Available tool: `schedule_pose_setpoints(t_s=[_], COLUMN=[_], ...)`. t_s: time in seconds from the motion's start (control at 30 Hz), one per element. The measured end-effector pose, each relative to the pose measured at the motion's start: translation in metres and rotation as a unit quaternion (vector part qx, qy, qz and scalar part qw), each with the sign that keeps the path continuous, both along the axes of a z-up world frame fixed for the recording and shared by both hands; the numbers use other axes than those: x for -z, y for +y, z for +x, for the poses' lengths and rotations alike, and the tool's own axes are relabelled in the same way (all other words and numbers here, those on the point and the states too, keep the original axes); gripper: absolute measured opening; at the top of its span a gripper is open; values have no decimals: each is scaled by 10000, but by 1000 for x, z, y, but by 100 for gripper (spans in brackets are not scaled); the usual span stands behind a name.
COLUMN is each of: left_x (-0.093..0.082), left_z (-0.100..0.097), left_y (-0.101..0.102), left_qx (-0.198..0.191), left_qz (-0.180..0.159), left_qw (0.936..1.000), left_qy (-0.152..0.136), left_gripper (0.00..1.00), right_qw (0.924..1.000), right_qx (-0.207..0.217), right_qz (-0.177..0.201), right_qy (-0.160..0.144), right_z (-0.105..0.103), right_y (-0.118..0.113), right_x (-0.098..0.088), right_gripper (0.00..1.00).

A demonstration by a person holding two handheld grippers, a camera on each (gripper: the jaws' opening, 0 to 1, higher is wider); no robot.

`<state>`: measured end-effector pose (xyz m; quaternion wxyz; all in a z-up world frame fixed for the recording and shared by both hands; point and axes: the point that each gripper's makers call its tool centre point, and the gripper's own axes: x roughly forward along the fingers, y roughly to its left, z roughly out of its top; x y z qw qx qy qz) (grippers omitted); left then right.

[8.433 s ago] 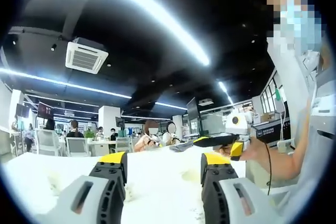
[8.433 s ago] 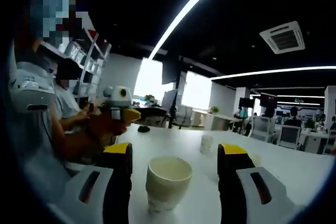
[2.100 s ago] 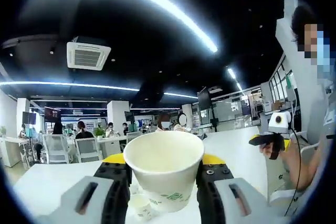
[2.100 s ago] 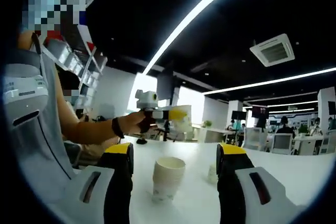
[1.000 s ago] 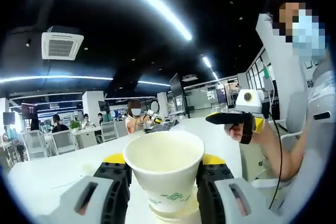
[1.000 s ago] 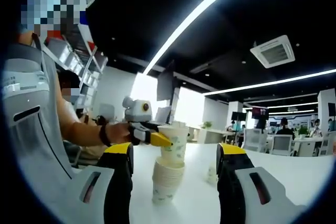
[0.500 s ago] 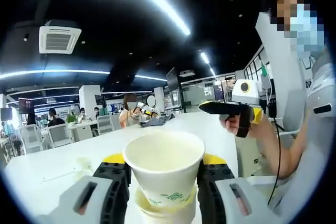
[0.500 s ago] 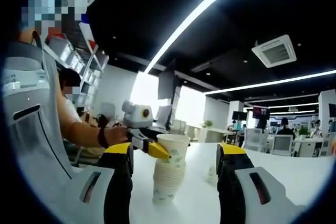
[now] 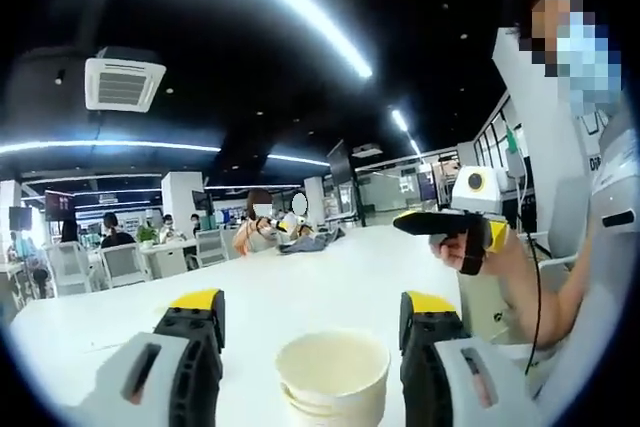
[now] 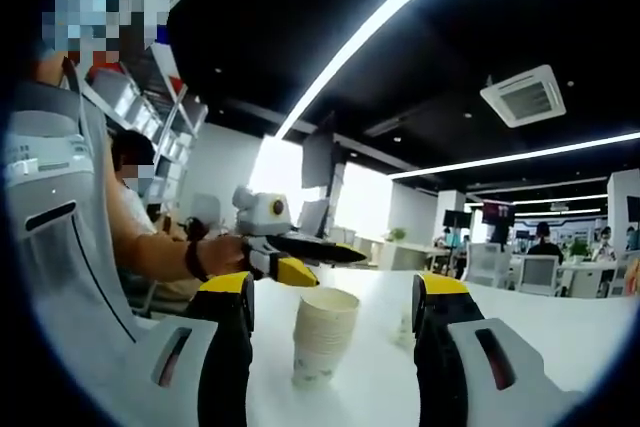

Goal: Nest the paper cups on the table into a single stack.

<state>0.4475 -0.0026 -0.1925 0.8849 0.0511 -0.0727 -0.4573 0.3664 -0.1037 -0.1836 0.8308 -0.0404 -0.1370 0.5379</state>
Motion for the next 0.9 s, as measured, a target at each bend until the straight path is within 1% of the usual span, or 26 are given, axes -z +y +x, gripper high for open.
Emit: schedule_pose_setpoints(t_s=[0.07, 0.13, 0.17, 0.27, 0.37, 0.47, 0.6, 0.67, 0.7, 0.73, 0.77, 0.83, 0.9], left_x=[1, 8, 10, 8, 3, 1, 3, 1, -3, -5, -10, -16, -19], left_z=[-3, -8, -10, -11, -7, -5, 3, 8, 10, 10, 10, 10, 9], left_y=[4, 6, 8, 15, 26, 38, 57, 68, 75, 79, 85, 91, 95], left_qx=[32, 87, 81, -23, -193, -210, -436, -646, -729, -751, -785, -753, -701], left_qz=[-57, -7, -20, -201, -451, -516, -427, -320, -358, -422, -577, -828, -932], left_qw=[10000, 9998, 9998, 9997, 9987, 9984, 9981, 9972, 9962, 9958, 9946, 9930, 9923], left_qy=[49, 174, 171, 109, 122, 127, 7, -186, -300, -318, -357, -369, -413], left_gripper=[72, 68, 67, 68, 72, 72, 70, 69, 69, 68, 68, 67, 66], right_qw=[10000, 9998, 9997, 9996, 9995, 9994, 9971, 9956, 9946, 9939, 9934, 9919, 9902], right_qx=[2, 11, 14, 29, 146, 221, 557, 679, 746, 800, 836, 943, 1037], right_qz=[-50, -161, -191, -189, -120, -68, -30, 30, 65, 78, 77, 98, 160], right_qy=[20, 99, 124, 197, 255, 266, 518, 652, 714, 757, 783, 842, 918], right_z=[2, 7, 9, 14, 22, 27, 46, 56, 62, 67, 70, 80, 90], right_y=[2, 5, 5, 6, 5, 4, -2, -5, -7, -9, -9, -13, -18], right_x=[5, 13, 15, 19, 19, 17, 25, 28, 28, 29, 29, 29, 28], right_gripper=[67, 67, 67, 68, 68, 67, 68, 67, 67, 67, 67, 68, 68])
